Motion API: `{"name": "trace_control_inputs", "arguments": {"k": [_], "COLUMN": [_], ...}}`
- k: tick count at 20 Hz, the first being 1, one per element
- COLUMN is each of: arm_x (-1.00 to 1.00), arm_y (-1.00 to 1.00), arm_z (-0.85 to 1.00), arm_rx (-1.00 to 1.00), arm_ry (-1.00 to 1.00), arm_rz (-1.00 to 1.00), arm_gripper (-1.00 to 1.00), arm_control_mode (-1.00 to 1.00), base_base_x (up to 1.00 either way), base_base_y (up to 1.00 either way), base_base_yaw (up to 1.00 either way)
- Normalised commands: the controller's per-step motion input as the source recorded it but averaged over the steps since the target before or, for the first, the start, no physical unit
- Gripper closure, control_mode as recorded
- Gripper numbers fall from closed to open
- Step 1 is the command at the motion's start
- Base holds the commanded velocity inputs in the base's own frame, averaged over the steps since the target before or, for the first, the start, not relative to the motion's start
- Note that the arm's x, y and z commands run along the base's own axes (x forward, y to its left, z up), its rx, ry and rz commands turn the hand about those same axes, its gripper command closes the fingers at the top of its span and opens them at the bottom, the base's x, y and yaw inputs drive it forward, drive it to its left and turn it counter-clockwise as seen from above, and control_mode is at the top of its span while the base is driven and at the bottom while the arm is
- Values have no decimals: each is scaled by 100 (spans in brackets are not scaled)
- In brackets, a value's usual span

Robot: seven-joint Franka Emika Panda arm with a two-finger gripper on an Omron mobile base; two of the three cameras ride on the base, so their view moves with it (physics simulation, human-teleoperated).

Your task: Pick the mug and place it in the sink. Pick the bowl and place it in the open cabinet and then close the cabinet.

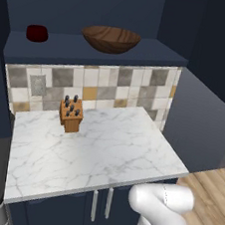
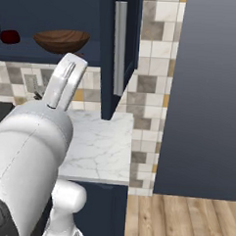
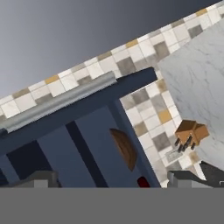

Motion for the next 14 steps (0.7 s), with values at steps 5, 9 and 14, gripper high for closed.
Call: {"name": "trace_control_inputs", "arguments": {"k": [5,9,14], "arm_x": [0,0,0], "arm_y": [-50,-53,-42], "arm_z": [1,6,0], "arm_rx": [10,13,13], "arm_ry": [4,11,14], "arm_rz": [5,5,6], "arm_gripper": [-100,-100,-100], "arm_control_mode": [-100,-100,-100], "base_base_x": [0,0,0], "base_base_y": [0,0,0], "base_base_yaw": [0,0,0]}}
